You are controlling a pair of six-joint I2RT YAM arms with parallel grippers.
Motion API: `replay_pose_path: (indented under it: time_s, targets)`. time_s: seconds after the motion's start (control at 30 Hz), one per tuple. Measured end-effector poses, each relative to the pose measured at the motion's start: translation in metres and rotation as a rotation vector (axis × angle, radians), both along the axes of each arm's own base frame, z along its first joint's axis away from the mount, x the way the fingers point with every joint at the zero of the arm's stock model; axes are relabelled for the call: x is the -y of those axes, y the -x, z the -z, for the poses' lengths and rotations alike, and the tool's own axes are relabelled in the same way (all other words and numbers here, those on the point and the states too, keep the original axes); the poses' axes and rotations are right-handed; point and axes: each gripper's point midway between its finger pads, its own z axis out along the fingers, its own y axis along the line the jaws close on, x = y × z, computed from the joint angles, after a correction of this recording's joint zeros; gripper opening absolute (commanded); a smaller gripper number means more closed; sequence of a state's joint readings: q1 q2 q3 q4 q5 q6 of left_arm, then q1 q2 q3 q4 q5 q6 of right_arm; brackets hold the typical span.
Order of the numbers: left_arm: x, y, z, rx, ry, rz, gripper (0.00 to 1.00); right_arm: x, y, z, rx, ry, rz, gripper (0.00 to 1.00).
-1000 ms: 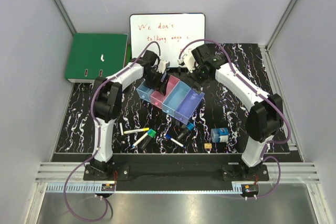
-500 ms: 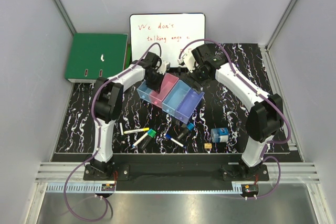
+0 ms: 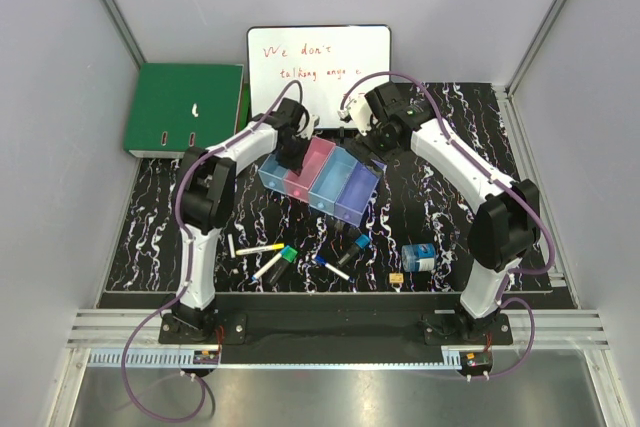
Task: Sort the stationery into containers
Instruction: Move the storage box to the center of the board.
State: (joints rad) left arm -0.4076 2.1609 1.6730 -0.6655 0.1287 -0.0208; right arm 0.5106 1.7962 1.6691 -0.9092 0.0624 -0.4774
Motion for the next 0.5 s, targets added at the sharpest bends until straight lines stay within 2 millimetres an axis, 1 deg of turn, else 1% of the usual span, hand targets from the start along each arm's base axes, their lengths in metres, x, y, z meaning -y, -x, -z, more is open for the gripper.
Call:
replay_pose_path:
  time_s: [0.17, 0.37, 0.5]
  targets:
    - [0.003, -0.005, 0.0, -0.019, 0.011, -0.049, 0.0, 0.0, 0.001, -0.002, 0.003, -0.004, 0.003, 1.0]
    - [0.008, -0.015, -0.002, -0.043, 0.046, -0.139, 0.0, 0.001, 0.002, -0.011, 0.023, -0.018, 0.008, 1.0]
    - [0.01, -0.017, -0.005, -0.06, 0.084, -0.2, 0.0, 0.001, 0.003, -0.014, 0.029, -0.024, 0.013, 1.0]
